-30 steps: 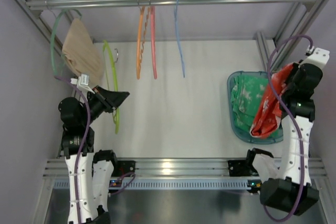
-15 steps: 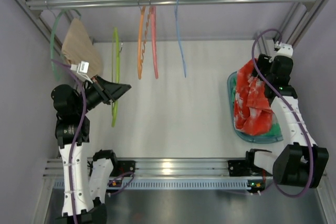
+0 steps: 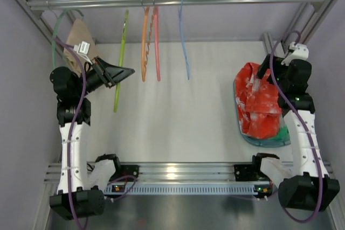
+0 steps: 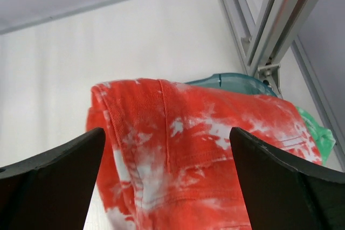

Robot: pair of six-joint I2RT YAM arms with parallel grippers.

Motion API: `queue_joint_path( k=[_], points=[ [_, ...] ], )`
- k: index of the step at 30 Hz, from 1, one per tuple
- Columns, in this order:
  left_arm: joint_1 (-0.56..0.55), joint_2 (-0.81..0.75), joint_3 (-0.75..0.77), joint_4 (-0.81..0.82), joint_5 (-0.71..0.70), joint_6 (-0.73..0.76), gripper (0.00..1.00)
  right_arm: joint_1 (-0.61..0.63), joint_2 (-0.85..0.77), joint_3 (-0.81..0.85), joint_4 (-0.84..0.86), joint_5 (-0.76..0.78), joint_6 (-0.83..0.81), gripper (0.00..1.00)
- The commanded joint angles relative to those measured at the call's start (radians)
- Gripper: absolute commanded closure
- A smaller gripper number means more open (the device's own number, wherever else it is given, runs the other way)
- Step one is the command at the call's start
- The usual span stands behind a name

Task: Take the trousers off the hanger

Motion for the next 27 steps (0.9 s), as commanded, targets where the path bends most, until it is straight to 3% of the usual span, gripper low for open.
queue_joint_path(
  k=[1,6,16,27],
  points=[
    [0.003,0.042,0.055,0.304,0.031,-0.083,1.0,-0.005,-0.08,0.085,-0.027,-0.044,0.011,0.01],
    [0.003,0.137,0.081,0.438,0.0,-0.029,1.0,-0.005,-0.119,0.146,-0.068,-0.053,0.009,0.01],
    [-0.005,0.353,0.087,0.797,-0.046,-0.086,1.0,-0.007,-0.128,0.188,-0.09,-0.063,0.009,0.0],
    [-0.034,0.53,0.136,0.94,-0.095,-0.136,1.0,-0.007,-0.117,0.197,-0.09,-0.077,0.015,0.01]
  ],
)
